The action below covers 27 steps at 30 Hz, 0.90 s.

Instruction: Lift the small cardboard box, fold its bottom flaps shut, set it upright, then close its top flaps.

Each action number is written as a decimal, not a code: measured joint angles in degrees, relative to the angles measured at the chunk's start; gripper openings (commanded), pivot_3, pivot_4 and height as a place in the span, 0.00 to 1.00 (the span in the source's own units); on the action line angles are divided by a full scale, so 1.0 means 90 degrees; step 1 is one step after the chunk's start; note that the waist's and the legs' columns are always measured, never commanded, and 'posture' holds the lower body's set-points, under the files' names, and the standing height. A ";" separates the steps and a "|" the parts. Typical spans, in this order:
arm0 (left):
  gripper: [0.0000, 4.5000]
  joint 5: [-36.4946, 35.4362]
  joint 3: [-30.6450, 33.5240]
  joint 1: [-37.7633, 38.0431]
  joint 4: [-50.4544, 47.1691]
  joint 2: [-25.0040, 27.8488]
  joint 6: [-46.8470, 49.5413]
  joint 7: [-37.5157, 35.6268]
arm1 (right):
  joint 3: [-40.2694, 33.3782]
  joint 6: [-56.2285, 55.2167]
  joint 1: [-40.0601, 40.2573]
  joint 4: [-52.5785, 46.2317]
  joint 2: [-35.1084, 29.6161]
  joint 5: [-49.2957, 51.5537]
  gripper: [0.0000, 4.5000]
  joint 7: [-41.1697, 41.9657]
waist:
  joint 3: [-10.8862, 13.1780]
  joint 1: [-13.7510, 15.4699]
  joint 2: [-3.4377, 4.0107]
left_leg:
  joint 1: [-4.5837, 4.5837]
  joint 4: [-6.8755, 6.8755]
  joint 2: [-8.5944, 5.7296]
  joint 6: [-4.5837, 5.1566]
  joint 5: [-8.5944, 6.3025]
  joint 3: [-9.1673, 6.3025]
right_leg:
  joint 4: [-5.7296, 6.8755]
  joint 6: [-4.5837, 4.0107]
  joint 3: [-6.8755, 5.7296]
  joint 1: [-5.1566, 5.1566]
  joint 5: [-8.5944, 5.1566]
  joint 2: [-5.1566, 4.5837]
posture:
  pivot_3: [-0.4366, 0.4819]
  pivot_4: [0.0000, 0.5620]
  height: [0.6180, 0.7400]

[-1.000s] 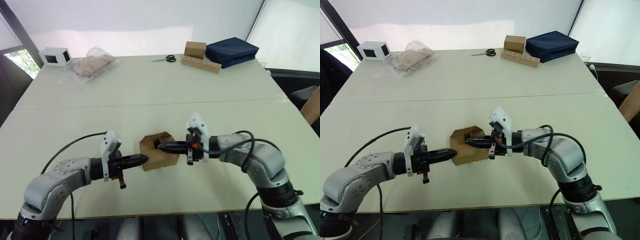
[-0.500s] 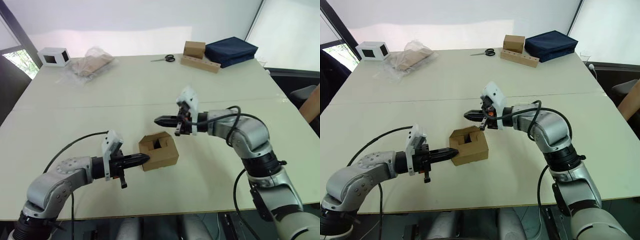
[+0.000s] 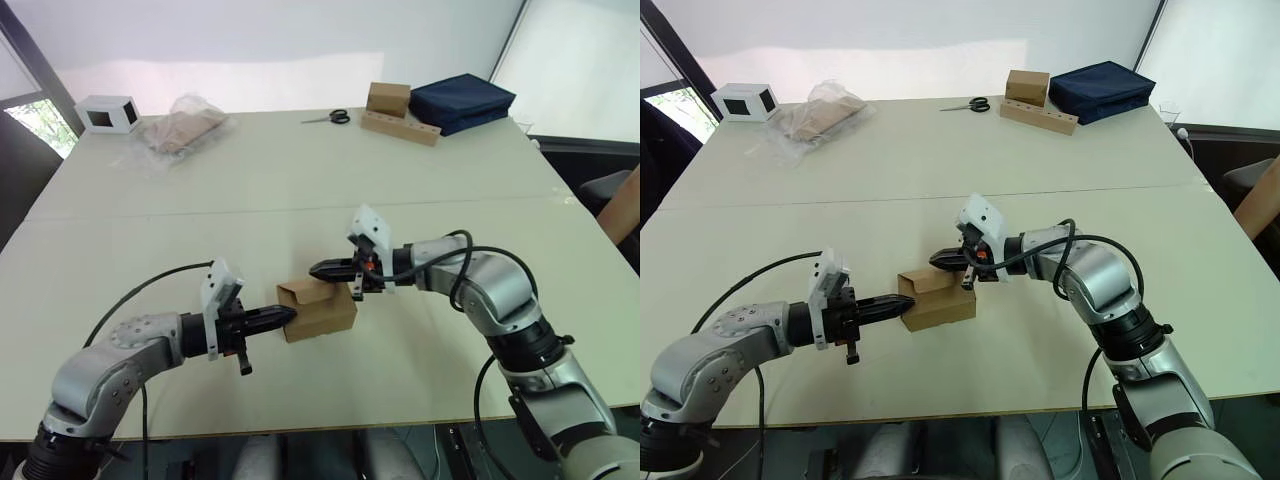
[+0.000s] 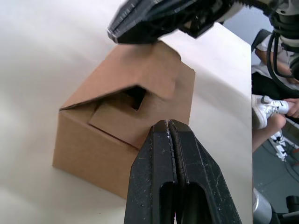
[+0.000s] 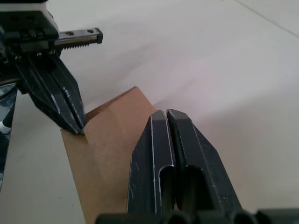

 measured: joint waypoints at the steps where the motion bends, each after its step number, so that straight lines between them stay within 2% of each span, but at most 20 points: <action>1: 0.01 0.0007 0.0000 -0.0006 0.0011 0.0007 -0.0005 -0.0001 | 0.0000 0.0003 0.0013 -0.0043 -0.0003 -0.0001 0.00 0.0000 | 0.0000 0.0000 0.0000 | 0.0000 0.0000 0.0000 0.0000 0.0000 0.0000 | 0.0000 0.0000 0.0000 0.0000 0.0000 0.0000 | 0.48 0.27 1.00; 11: 0.01 -0.0152 0.0126 -0.0079 0.0144 -0.0024 0.0073 0.0093 | -0.0002 0.0063 0.0278 -0.0270 -0.0024 -0.0005 0.00 -0.0021 | 0.0000 0.0002 0.0000 | 0.0000 0.0000 0.0000 0.0000 0.0000 -0.0001 | 0.0000 0.0000 0.0000 0.0000 0.0000 0.0000 | 0.48 0.27 1.00; 19: 0.01 -0.0500 0.0534 -0.0654 0.0473 -0.0272 0.0263 0.0497 | -0.0001 0.0062 0.0291 -0.0270 0.0065 -0.0044 0.00 -0.0128 | 0.0000 0.0003 -0.0001 | -0.0001 0.0000 0.0000 0.0000 0.0000 0.0000 | -0.0001 0.0000 -0.0001 0.0000 0.0000 0.0000 | 0.48 0.27 1.00; 27: 0.01 0.0075 0.0075 -0.0790 0.0771 -0.0562 0.0018 0.0725 | -0.0009 0.0063 0.0316 -0.0281 0.0106 -0.0041 0.00 -0.0218 | 0.0001 -0.0007 -0.0001 | -0.0001 -0.0001 -0.0001 -0.0002 0.0001 0.0000 | -0.0001 0.0000 0.0000 -0.0003 0.0000 0.0001 | 0.48 0.27 1.00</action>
